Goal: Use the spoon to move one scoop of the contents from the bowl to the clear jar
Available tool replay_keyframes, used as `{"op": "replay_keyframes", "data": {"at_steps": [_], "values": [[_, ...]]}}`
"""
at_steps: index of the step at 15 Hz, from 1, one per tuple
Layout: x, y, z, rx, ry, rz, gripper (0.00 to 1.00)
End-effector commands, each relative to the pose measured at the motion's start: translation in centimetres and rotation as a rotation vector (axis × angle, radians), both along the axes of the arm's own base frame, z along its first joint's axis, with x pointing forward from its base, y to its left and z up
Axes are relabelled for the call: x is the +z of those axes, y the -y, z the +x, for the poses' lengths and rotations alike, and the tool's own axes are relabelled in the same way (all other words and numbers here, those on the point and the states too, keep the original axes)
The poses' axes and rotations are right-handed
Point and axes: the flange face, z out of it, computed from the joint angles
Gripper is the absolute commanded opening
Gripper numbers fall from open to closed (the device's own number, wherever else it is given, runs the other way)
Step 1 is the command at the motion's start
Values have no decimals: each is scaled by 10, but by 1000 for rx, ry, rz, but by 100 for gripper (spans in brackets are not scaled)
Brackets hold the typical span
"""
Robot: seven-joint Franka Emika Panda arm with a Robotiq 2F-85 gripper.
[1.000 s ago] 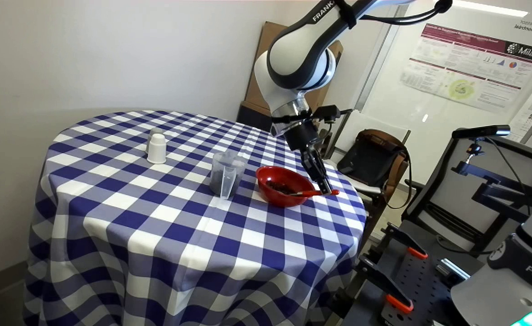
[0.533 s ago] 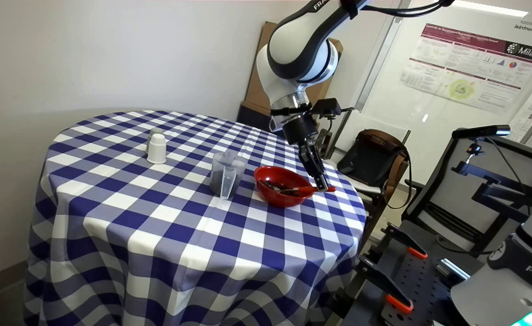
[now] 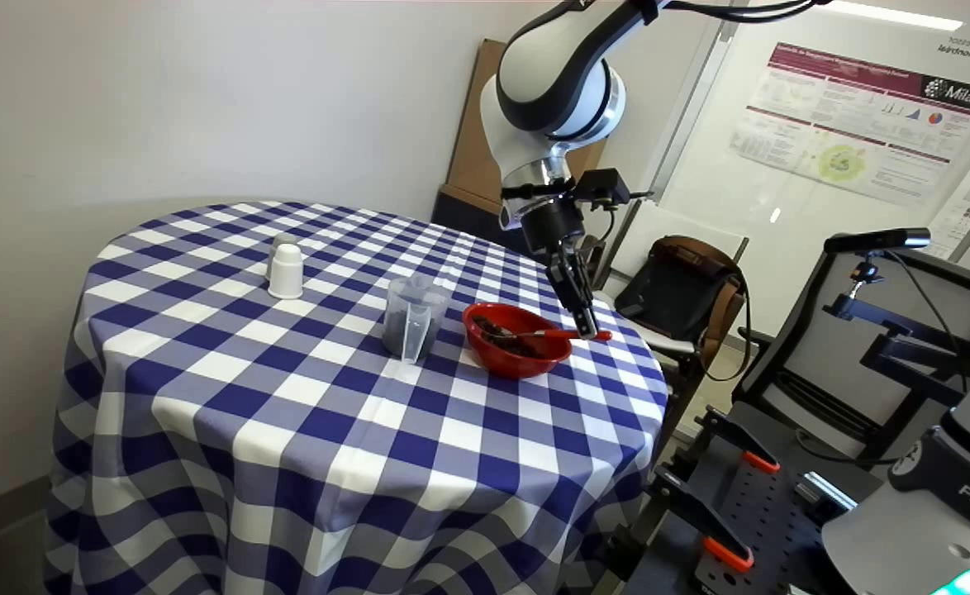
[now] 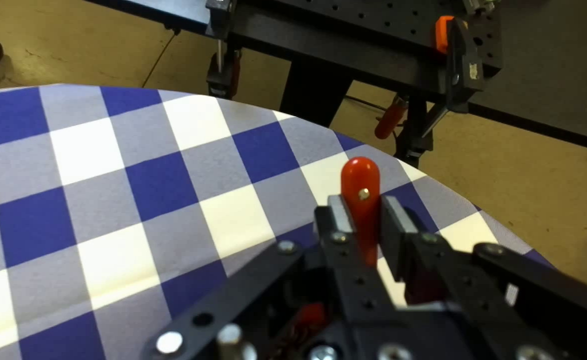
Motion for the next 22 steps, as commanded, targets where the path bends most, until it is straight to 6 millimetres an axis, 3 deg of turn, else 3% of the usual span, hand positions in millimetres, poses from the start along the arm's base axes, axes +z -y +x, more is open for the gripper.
{"op": "replay_keyframes", "data": {"at_steps": [1,11,22], "values": [[11,2,0,-27,11,29,10],[32,-15,3,3,46,23,10],[40,-41,12,45,50,14,10]]}}
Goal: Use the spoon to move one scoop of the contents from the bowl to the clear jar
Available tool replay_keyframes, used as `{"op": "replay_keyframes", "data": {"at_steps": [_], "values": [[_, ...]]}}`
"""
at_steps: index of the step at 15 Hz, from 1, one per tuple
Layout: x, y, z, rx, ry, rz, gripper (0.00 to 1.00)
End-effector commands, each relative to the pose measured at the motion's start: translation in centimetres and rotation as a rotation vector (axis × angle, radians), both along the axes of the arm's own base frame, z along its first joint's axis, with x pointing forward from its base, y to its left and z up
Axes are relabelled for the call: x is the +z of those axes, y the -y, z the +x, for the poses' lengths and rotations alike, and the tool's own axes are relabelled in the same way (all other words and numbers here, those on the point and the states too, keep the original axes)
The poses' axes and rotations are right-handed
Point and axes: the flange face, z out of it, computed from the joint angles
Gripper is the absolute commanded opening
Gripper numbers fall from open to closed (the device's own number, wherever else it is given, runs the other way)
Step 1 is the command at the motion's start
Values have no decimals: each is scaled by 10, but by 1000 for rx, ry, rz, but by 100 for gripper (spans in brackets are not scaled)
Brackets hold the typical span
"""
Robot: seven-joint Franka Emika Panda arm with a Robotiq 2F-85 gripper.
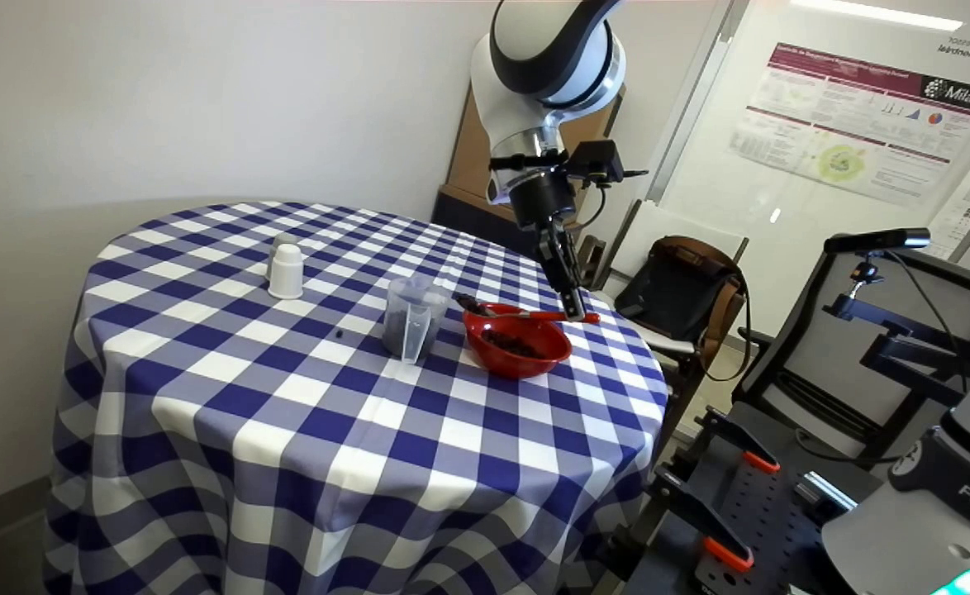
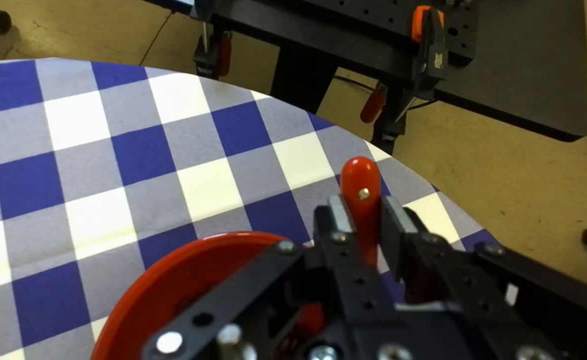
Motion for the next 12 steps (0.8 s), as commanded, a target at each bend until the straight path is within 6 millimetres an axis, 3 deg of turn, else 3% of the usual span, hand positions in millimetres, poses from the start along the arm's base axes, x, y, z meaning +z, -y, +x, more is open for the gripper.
{"op": "replay_keyframes", "data": {"at_steps": [1,12], "values": [[12,-11,6,6,-2,0,10],[37,-39,39,56,51,-20,10]]}}
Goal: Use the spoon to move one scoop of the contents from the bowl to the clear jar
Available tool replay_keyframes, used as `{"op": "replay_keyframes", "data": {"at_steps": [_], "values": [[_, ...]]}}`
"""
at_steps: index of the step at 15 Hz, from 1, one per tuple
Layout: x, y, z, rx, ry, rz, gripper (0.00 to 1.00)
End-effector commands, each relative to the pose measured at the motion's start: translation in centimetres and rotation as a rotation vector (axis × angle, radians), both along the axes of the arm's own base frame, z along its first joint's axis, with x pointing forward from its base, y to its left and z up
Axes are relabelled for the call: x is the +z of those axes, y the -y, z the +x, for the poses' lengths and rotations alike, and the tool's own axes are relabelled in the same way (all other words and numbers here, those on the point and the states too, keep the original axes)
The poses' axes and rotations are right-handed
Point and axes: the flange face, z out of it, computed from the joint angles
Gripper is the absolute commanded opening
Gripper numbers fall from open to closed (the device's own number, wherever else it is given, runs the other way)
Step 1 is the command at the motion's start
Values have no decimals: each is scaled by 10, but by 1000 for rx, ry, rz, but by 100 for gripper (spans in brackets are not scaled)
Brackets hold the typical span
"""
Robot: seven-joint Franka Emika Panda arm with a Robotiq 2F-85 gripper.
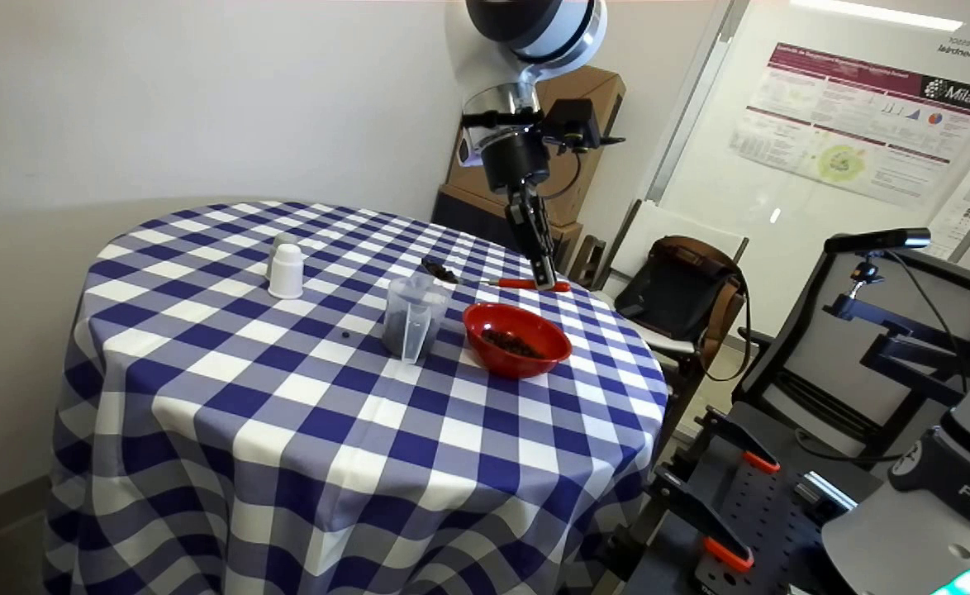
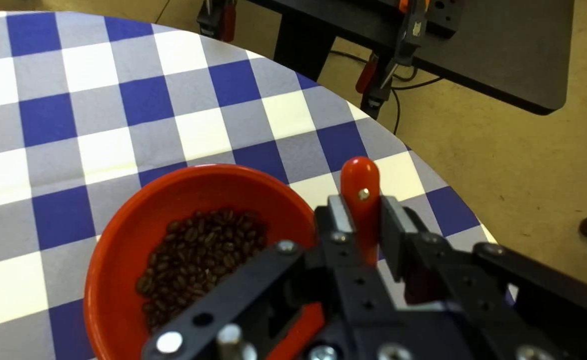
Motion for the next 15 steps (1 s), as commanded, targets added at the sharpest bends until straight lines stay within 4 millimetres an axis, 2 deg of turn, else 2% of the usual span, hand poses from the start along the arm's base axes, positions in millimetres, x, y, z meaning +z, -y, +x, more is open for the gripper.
{"op": "replay_keyframes", "data": {"at_steps": [1,9,15], "values": [[3,-6,10,4,-7,-31,10],[4,-13,20,36,10,-115,10],[2,-33,22,93,18,-187,10]]}}
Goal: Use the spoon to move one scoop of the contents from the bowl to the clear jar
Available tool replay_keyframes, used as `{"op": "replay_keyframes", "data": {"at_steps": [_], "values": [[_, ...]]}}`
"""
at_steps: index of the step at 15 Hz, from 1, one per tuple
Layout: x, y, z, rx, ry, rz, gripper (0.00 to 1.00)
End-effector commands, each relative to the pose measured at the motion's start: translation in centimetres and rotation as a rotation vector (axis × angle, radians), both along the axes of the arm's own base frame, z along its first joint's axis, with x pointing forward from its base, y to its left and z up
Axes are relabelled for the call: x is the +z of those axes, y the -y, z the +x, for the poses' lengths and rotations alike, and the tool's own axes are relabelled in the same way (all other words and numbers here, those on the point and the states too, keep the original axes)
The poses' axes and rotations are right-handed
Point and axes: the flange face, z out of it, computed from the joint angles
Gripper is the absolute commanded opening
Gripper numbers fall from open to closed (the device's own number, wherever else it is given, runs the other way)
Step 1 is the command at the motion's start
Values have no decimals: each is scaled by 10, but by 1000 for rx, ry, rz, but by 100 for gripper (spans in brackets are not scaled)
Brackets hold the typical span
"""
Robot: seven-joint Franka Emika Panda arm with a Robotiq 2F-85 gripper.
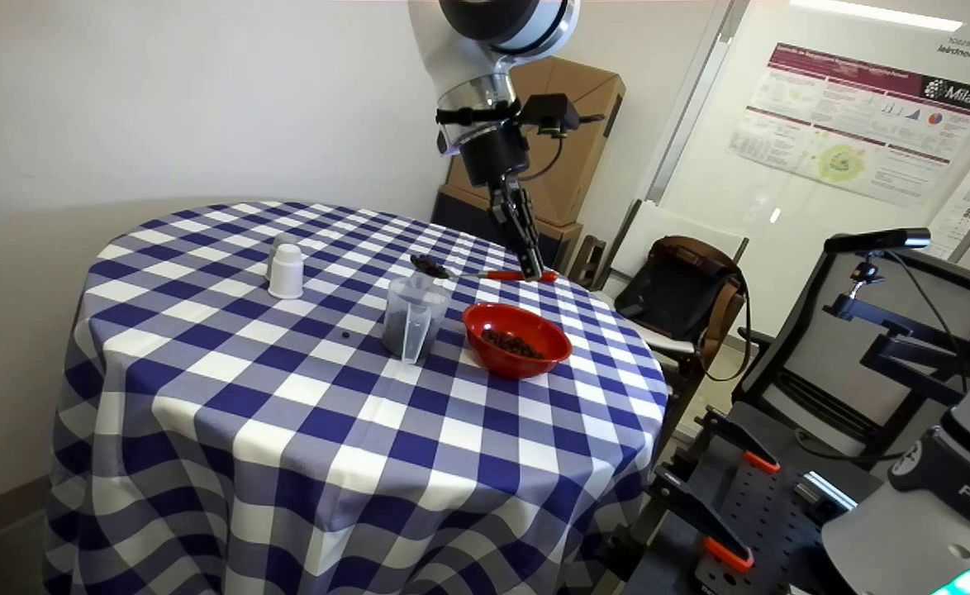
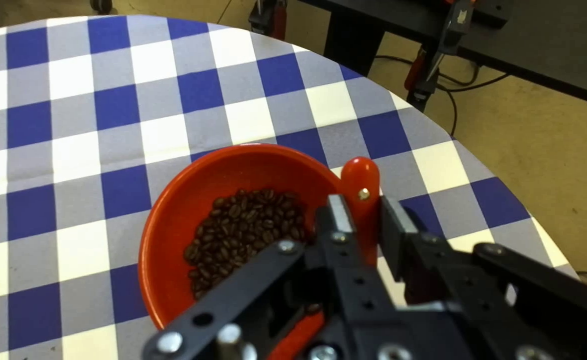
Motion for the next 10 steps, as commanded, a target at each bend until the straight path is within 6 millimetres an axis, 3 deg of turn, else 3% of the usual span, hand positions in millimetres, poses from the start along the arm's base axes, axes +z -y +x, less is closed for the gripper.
{"op": "replay_keyframes", "data": {"at_steps": [1,10], "values": [[0,-15,3,33,-5,-68,10],[-14,-37,0,116,32,-208,10]]}}
